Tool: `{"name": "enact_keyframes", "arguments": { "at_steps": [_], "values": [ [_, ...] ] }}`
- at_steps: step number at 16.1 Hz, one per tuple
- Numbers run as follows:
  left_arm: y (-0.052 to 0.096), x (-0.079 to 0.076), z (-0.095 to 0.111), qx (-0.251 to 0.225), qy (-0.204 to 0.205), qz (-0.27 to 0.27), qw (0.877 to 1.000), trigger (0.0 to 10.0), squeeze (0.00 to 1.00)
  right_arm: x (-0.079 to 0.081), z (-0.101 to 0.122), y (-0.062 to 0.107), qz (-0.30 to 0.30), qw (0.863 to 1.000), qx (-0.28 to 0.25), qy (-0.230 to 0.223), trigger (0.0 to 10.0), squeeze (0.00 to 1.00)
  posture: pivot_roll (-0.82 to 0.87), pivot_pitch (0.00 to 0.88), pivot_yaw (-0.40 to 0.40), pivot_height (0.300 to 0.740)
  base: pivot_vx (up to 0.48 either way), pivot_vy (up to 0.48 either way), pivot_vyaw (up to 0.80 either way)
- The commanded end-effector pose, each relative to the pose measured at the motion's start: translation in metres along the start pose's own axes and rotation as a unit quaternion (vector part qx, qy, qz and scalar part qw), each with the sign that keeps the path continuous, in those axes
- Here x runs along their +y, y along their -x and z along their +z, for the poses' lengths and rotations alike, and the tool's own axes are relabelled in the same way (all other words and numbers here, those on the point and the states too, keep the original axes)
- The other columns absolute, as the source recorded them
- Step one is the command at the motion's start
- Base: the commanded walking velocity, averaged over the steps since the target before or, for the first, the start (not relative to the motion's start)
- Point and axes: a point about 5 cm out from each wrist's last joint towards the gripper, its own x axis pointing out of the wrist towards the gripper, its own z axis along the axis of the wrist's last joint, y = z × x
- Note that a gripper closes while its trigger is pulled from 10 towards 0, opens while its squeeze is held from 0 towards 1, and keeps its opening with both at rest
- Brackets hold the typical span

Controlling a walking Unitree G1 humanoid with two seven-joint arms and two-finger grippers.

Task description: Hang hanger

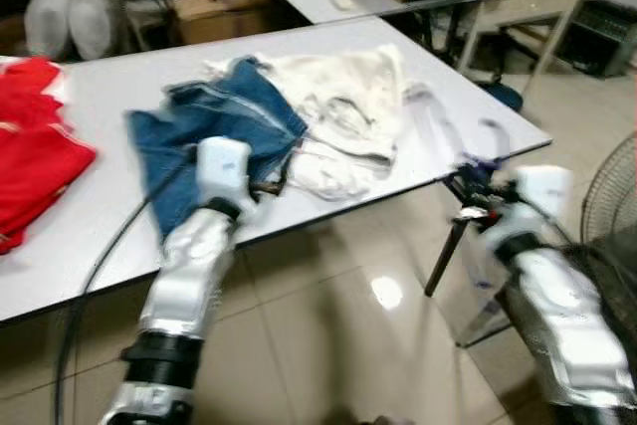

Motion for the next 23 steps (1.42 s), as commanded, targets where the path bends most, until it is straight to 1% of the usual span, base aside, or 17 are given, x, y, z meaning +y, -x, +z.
{"name": "enact_keyframes", "arguments": {
  "at_steps": [1,3,4,5,7,9,10,11,12,15,16,17,18,19,20,21,23],
  "values": [
    [0.004,0.017,0.001,0.004,-0.015,0.031,0.999,10.0,0.00,0.009,0.013,-0.002,0.039,0.999,-0.026,-0.003,10.0,0.00,-0.12,0.000,0.005,0.740,0.341,0.000,0.00],
    [0.005,0.019,0.001,0.003,-0.016,0.039,0.999,10.0,0.00,0.009,0.013,0.000,0.050,0.998,-0.023,-0.005,10.0,0.00,-0.12,0.000,0.003,0.740,0.341,0.000,0.00],
    [0.007,0.021,0.000,0.005,-0.018,0.047,0.999,10.0,0.00,0.011,0.012,0.001,0.065,0.998,-0.017,0.009,10.0,0.00,-0.12,0.000,-0.003,0.740,0.337,0.000,0.00],
    [0.010,0.024,-0.001,0.008,-0.021,0.055,0.998,10.0,0.00,0.018,0.009,0.002,0.090,0.996,-0.005,0.025,10.0,0.00,-0.12,0.000,-0.003,0.740,0.337,0.000,0.80],
    [0.015,0.029,-0.003,0.013,-0.025,0.066,0.997,10.0,0.00,0.026,0.008,0.003,0.118,0.993,-0.003,0.021,10.0,0.00,-0.10,0.000,-0.016,0.740,0.334,0.000,0.80],
    [0.020,0.033,-0.004,0.017,-0.017,0.080,0.997,10.0,0.00,0.033,0.008,0.005,0.143,0.989,-0.003,0.025,10.0,0.00,-0.10,0.000,-0.019,0.740,0.148,0.000,0.80],
    [0.022,0.032,-0.001,0.005,-0.012,0.068,0.998,10.0,0.00,0.037,0.008,0.006,0.152,0.988,-0.007,0.025,10.0,0.00,-0.09,0.000,-0.018,0.740,0.000,0.000,0.80],
    [0.023,0.032,0.000,0.004,-0.019,0.061,0.998,10.0,0.00,0.038,0.007,0.006,0.155,0.988,-0.008,0.023,10.0,0.00,-0.09,0.000,-0.017,0.740,0.000,0.000,0.00],
    [0.023,0.031,-0.001,0.007,-0.020,0.058,0.998,10.0,0.00,0.036,0.006,0.006,0.137,0.990,-0.010,0.006,10.0,0.00,-0.09,0.000,-0.011,0.740,0.000,0.000,0.00],
    [0.024,0.029,-0.002,0.009,-0.021,0.049,0.999,10.0,0.00,0.030,0.006,0.006,0.092,0.996,-0.016,0.003,10.0,0.00,-0.10,0.000,0.001,0.740,0.000,0.423,0.00],
    [0.023,0.027,-0.002,0.013,-0.028,0.039,0.999,10.0,0.00,0.028,0.008,0.007,0.064,0.998,-0.023,-0.010,10.0,0.00,-0.10,0.000,0.013,0.740,0.000,0.465,0.00],
    [0.022,0.026,-0.002,0.014,-0.030,0.033,0.999,10.0,0.00,0.027,0.007,0.009,0.051,0.998,-0.023,-0.024,10.0,0.00,-0.11,0.000,0.017,0.740,0.000,0.461,0.00],
    [0.020,0.025,-0.002,0.015,-0.029,0.030,0.999,10.0,0.00,0.026,0.008,0.011,0.029,0.998,-0.027,-0.046,10.0,0.00,-0.11,0.000,0.019,0.740,0.000,0.476,-0.80],
    [0.019,0.020,-0.003,0.019,-0.044,0.016,0.999,10.0,0.00,0.024,0.009,0.013,0.012,0.998,-0.033,-0.054,10.0,0.00,-0.11,0.000,0.024,0.740,0.000,0.000,-0.80],
    [0.019,0.018,-0.003,0.019,-0.057,0.012,0.998,10.0,0.00,0.024,0.010,0.014,0.009,0.998,-0.034,-0.054,10.0,0.00,-0.12,0.000,0.024,0.740,0.000,0.000,-0.80],
    [0.019,0.014,-0.006,0.025,-0.076,0.006,0.997,10.0,0.00,0.022,0.011,0.014,0.005,0.998,-0.036,-0.051,10.0,0.00,-0.12,0.000,0.025,0.740,0.000,-0.480,-0.80],
    [0.017,0.011,-0.009,0.029,-0.066,0.004,0.997,10.0,0.00,0.016,0.012,0.015,-0.003,0.998,-0.036,-0.045,10.0,0.00,-0.13,0.000,0.025,0.740,0.000,-0.480,-0.80]
  ]
}}
